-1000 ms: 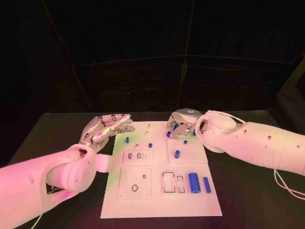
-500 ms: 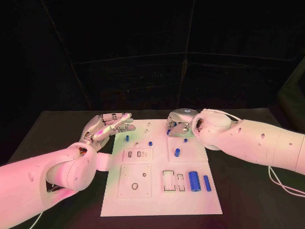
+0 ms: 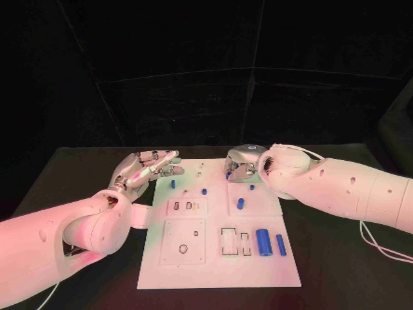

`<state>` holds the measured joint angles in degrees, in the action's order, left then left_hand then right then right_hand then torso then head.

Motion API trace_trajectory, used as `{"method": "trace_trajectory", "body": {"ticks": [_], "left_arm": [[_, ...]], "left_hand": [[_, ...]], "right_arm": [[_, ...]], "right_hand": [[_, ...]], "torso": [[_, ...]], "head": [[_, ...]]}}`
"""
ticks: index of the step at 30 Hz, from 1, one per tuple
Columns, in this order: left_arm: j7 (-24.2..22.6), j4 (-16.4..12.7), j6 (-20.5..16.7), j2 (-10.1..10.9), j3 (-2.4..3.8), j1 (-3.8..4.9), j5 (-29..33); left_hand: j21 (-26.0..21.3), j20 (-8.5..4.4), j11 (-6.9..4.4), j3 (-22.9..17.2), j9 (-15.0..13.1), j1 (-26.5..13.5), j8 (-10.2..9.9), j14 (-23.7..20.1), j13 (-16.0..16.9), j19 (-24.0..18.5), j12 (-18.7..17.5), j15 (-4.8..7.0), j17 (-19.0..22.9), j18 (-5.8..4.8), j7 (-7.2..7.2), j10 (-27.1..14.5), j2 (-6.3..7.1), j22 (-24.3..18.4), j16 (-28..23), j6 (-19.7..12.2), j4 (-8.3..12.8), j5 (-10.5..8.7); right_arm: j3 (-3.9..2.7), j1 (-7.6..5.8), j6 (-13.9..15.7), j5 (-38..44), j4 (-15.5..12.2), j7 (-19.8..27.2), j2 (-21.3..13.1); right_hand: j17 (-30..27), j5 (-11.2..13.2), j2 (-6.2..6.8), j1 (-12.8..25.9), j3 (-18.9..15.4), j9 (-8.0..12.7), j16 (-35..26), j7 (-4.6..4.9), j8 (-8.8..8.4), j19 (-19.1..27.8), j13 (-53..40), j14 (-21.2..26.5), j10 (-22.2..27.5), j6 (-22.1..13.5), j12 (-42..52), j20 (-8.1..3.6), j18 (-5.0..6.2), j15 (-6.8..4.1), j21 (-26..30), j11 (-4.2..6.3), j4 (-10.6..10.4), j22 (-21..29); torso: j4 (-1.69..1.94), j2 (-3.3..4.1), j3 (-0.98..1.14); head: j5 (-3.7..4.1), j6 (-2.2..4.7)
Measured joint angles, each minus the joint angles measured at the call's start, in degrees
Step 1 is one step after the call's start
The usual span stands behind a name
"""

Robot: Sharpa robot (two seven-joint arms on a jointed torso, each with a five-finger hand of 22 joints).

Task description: Assemble the parts on the task board

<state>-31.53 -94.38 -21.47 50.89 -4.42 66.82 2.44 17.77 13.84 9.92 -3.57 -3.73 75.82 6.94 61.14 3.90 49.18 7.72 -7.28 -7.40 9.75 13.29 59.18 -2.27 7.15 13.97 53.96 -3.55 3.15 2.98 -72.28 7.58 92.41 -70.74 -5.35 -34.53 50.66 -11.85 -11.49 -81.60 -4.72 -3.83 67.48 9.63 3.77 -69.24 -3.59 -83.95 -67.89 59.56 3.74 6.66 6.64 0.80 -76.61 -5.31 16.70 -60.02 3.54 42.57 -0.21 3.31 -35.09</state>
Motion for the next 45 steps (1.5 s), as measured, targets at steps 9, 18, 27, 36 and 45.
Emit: {"method": "trace_trajectory", "body": {"ticks": [9,18,27,36,45], "left_arm": [[0.31,0.03,0.33,0.02,0.0,0.01,-0.03],[0.44,0.1,0.65,-0.05,0.0,0.03,-0.03],[0.52,0.32,0.95,-0.18,0.01,0.03,-0.04],[0.63,0.23,1.13,-0.2,0.01,0.2,-0.05],[0.79,0.23,1.24,-0.29,0.01,0.45,-0.06]], "left_hand": [[0.0,0.2,0.0,0.4,0.0,-0.84,0.0,0.0,0.0,0.2,-0.3,0.0,-0.07,0.0,0.0,0.0,-0.1,-0.12,0.0,0.0,-0.4,0.0],[0.0,0.2,0.22,0.56,0.0,-0.84,0.0,0.0,0.0,0.2,-0.3,0.0,-0.07,-0.01,0.0,-0.22,-0.1,-0.17,0.0,0.0,-0.56,0.0],[0.0,0.2,0.21,0.55,0.0,-0.84,0.0,0.0,0.0,0.2,-0.3,0.0,-0.06,-0.01,0.0,-0.22,-0.1,-0.17,0.0,0.0,-0.56,0.0],[0.0,0.2,0.21,0.55,0.01,-0.84,0.0,0.0,-0.01,0.2,-0.3,0.0,-0.06,-0.01,0.0,-0.22,-0.1,-0.16,0.0,0.0,-0.56,0.0],[0.0,0.2,0.21,0.55,0.01,-0.84,0.0,0.0,0.0,0.2,-0.3,0.0,-0.11,-0.01,0.2,-0.21,-0.1,-0.21,0.0,-0.22,-0.56,0.0]], "right_arm": [[0.08,0.11,2.62,0.44,-1.04,0.17,-0.29],[0.05,0.12,9.82,-0.18,-1.46,0.68,0.81],[0.03,0.11,14.25,-1.14,2.81,0.77,4.27],[0.02,0.1,15.33,-2.03,6.23,1.01,7.82],[0.02,0.1,15.26,-2.39,8.9,1.25,10.36]], "right_hand": [[1.11,1.2,0.31,-0.9,2.91,0.05,1.79,-0.33,-0.01,-1.42,-0.04,-0.21,-1.12,1.2,-0.08,-0.2,0.0,-0.21,-1.78,-0.29,-0.02,-2.62],[1.46,1.32,1.73,-0.58,5.95,0.03,2.73,-0.4,-0.01,-1.42,-0.11,0.0,-1.14,1.65,-0.08,-0.21,0.01,-0.42,-2.34,-0.3,0.03,-3.47],[1.33,1.27,4.46,2.15,12.98,0.01,3.78,-0.41,0.0,-1.42,-0.11,0.01,-1.65,1.66,-0.08,-0.21,0.02,-0.41,-2.98,-0.21,-0.07,-3.99],[0.89,1.2,6.52,4.21,18.5,0.01,4.25,-0.22,0.0,-1.42,-0.1,0.01,-1.65,1.85,-0.09,-0.21,-0.04,-0.41,-2.99,-0.21,-0.35,-4.21],[0.67,1.2,7.85,5.55,22.08,0.01,4.62,-0.21,0.0,-1.42,-0.17,0.01,-1.85,1.85,-0.1,-0.21,-0.9,-0.41,-3.23,0.0,-0.45,-4.32]], "torso": [[-0.07,0.03,0.04],[-0.05,0.09,0.04],[0.1,0.19,0.04],[0.12,0.39,0.02],[0.21,0.76,-0.09]], "head": [[-0.19,-0.04],[-0.33,0.31],[-0.46,0.3],[-0.8,0.17],[-0.7,0.45]]}}
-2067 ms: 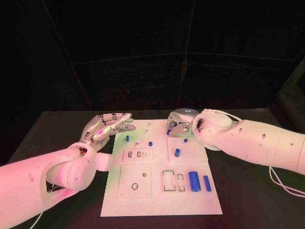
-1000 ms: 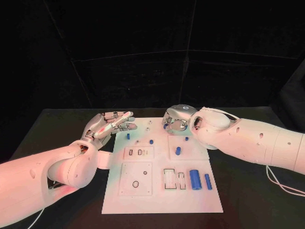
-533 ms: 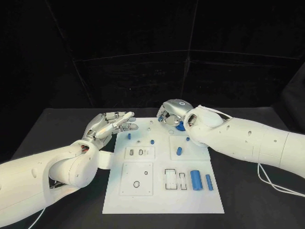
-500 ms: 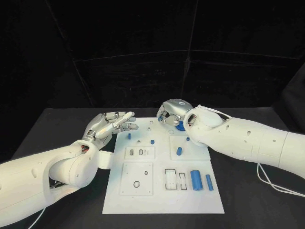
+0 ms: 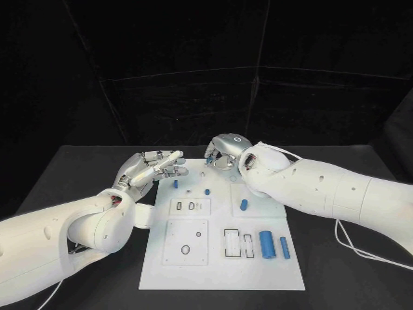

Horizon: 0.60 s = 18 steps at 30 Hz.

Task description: Assemble the parts on the task board

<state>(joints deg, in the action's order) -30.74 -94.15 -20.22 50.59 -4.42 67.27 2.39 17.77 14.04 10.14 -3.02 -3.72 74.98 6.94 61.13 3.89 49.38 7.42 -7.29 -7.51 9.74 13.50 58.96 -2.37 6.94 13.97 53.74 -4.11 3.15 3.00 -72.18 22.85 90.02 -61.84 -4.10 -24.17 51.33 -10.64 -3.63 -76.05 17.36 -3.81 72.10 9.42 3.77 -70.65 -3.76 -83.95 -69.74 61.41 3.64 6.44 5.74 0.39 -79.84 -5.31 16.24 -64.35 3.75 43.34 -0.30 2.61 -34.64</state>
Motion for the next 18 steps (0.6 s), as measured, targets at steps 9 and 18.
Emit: {"method": "trace_trajectory", "body": {"ticks": [9,18], "left_arm": [[0.13,-0.06,0.08,-0.04,0.0,0.2,0.0],[0.24,-0.05,0.16,-0.05,0.0,0.46,-0.01]], "left_hand": [[0.0,0.0,0.0,0.0,0.0,0.0,0.0,0.0,0.0,0.0,0.0,0.0,0.0,0.0,0.0,0.0,0.0,0.0,0.0,0.0,0.0,0.0],[0.0,0.0,0.0,0.0,0.0,-0.23,0.0,0.0,0.0,0.0,0.0,0.0,0.01,0.0,0.0,0.0,0.23,0.01,0.0,0.0,0.0,0.0]], "right_arm": [[0.01,0.0,-0.45,-0.12,1.56,0.01,1.53],[0.01,0.01,-1.15,-0.2,1.94,-0.3,2.03]], "right_hand": [[-0.11,0.3,0.35,0.35,0.87,0.0,0.06,0.0,0.0,0.0,-0.02,0.0,-0.1,0.0,0.0,0.0,0.01,0.0,-0.01,0.1,-0.22,-0.03],[-0.17,0.49,0.87,0.9,1.19,0.01,0.06,0.0,0.0,0.21,-0.02,0.0,-0.11,0.0,0.0,0.21,0.01,0.0,-0.01,0.11,-0.54,-0.03]], "torso": [[0.18,0.26,-0.08],[0.18,0.29,-0.08]], "head": [[0.17,-0.08],[0.03,-0.38]]}}
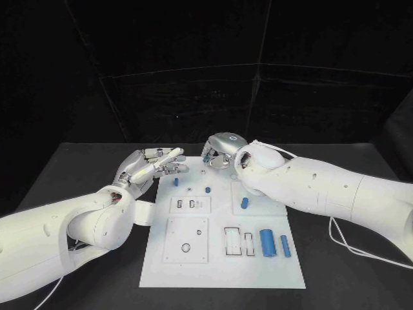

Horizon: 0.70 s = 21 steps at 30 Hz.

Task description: Assemble the parts on the task board

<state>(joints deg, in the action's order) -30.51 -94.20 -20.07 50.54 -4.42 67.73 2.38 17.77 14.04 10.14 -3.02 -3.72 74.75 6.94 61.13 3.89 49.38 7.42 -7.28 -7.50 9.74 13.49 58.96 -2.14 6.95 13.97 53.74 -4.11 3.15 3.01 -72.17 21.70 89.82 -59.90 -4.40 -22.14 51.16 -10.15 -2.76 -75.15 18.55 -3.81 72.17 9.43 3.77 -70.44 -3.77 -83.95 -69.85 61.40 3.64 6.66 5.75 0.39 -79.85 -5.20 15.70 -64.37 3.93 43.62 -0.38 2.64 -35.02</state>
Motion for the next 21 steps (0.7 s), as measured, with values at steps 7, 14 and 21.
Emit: {"method": "trace_trajectory", "body": {"ticks": [7,14,21], "left_arm": [[0.09,0.03,0.11,-0.01,0.0,0.09,0.0],[0.19,0.04,0.31,-0.01,0.0,0.14,0.0],[0.28,0.08,0.51,-0.03,0.0,0.15,-0.01]], "left_hand": [[0.0,0.0,0.0,0.0,0.0,0.0,0.0,0.0,0.0,0.0,0.0,0.0,0.0,0.0,0.0,0.0,0.0,0.0,0.0,0.0,0.0,0.0],[0.0,0.0,0.0,0.0,0.0,0.0,0.0,0.0,0.0,0.0,0.0,0.0,0.01,0.0,0.0,0.0,0.0,0.01,0.0,0.0,0.0,0.0],[0.0,0.0,0.0,0.0,0.0,0.0,0.0,0.0,0.0,0.0,0.0,0.0,0.01,0.0,0.0,0.0,0.0,0.01,0.0,0.0,0.0,0.0]], "right_arm": [[-0.04,-0.03,-0.61,-0.01,0.42,-0.55,0.27],[0.0,0.0,-1.33,0.14,0.9,-1.58,0.59],[0.0,0.01,-1.37,0.48,0.93,-2.44,0.76]], "right_hand": [[-0.11,0.48,0.65,0.67,0.63,0.01,0.0,0.0,0.0,0.0,-0.05,0.0,-0.01,0.0,0.01,0.0,0.0,0.0,0.0,0.01,-0.31,0.0],[-0.38,0.49,0.96,0.98,1.11,0.01,0.0,0.32,0.0,0.0,0.02,0.0,0.36,-0.32,0.01,0.0,0.01,0.0,0.0,-0.34,-0.47,0.01],[-0.54,0.69,1.18,1.2,1.27,0.01,0.0,0.52,0.0,0.0,0.0,0.0,0.54,-0.53,0.04,0.0,0.01,0.0,0.0,-0.52,-0.62,0.17]], "torso": [[-0.01,0.01,0.0],[-0.01,0.04,0.0],[-0.01,0.07,0.0]], "head": [[-0.02,-0.2],[-0.06,-0.29],[-0.16,-0.43]]}}
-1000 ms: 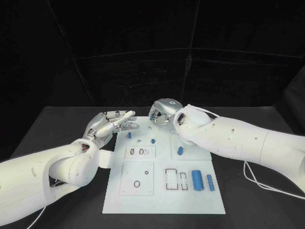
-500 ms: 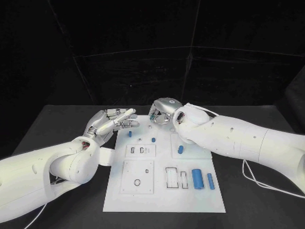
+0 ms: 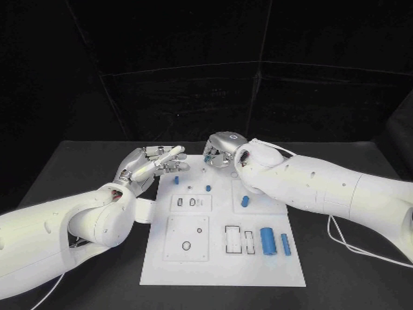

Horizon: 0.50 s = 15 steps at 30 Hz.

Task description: Assemble the parts on the task board

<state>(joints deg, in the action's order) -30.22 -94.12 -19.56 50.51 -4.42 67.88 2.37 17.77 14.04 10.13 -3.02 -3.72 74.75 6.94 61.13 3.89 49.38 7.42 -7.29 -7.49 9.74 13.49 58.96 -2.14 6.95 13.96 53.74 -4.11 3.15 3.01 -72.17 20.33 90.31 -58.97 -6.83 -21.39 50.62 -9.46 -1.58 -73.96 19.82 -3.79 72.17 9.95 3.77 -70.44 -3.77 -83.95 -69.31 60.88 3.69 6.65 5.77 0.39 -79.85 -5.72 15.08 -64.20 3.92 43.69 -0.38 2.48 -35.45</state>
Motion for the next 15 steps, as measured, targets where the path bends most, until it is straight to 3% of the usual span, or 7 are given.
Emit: {"method": "trace_trajectory", "body": {"ticks": [5,10,13,15], "left_arm": [[0.06,0.07,0.1,-0.01,0.0,0.0,0.0],[0.12,0.13,0.17,-0.02,0.0,0.01,0.0],[0.16,0.16,0.2,-0.02,0.0,0.01,0.0],[0.18,0.17,0.21,-0.01,0.0,0.01,-0.01]], "left_hand": [[0.0,0.0,0.0,0.0,0.0,0.0,0.0,0.0,0.0,0.0,0.0,0.0,0.0,0.0,0.0,0.0,0.0,0.0,0.0,0.0,0.0,0.0],[0.0,0.0,0.0,0.0,0.0,0.0,0.0,0.0,0.0,0.0,0.0,0.0,0.0,0.0,0.0,0.0,0.0,0.0,0.0,0.0,0.0,0.0],[0.0,0.0,0.0,0.0,0.0,0.0,0.0,0.0,0.0,0.0,0.0,0.0,0.0,0.0,0.0,0.0,0.0,0.01,0.0,0.0,0.0,0.0],[0.0,0.0,0.0,0.0,0.0,0.0,0.0,0.0,0.0,0.0,0.0,0.0,0.01,0.0,0.0,0.0,0.0,-0.01,0.0,0.0,0.0,0.0]], "right_arm": [[-0.01,0.0,0.01,0.18,-0.04,-0.19,0.07],[-0.01,0.0,0.04,0.2,0.15,-0.2,0.28],[0.0,0.0,0.14,0.13,0.11,-0.13,0.22],[0.0,0.0,0.31,0.06,-0.34,-0.06,-0.19]], "right_hand": [[-0.48,0.26,0.83,0.83,0.4,0.0,0.0,0.07,0.0,0.39,0.04,0.22,1.01,-0.45,0.0,0.39,0.0,0.22,0.0,-0.13,-0.4,0.42],[-4.95,2.35,3.43,2.95,-1.22,0.2,-2.17,0.63,0.0,3.78,0.24,1.35,7.06,-6.13,0.0,1.42,0.01,1.35,2.48,-1.08,-2.01,5.06],[-6.75,2.65,4.07,2.42,-3.4,0.18,-3.12,0.55,0.0,4.73,0.18,1.57,9.47,-9.31,0.01,1.62,0.01,1.58,3.58,-1.23,-3.02,6.93],[-6.93,2.65,4.07,2.42,-3.71,0.14,-3.12,0.53,0.01,4.73,0.17,1.57,9.66,-9.55,0.24,1.62,0.01,1.57,3.58,-1.24,-3.34,7.18]], "torso": [[0.0,0.01,-0.02],[0.0,0.01,-0.03],[0.0,0.02,-0.04],[0.0,0.04,-0.04]], "head": [[-0.05,-0.07],[-0.13,-0.08],[-0.14,-0.09],[-0.14,-0.1]]}}
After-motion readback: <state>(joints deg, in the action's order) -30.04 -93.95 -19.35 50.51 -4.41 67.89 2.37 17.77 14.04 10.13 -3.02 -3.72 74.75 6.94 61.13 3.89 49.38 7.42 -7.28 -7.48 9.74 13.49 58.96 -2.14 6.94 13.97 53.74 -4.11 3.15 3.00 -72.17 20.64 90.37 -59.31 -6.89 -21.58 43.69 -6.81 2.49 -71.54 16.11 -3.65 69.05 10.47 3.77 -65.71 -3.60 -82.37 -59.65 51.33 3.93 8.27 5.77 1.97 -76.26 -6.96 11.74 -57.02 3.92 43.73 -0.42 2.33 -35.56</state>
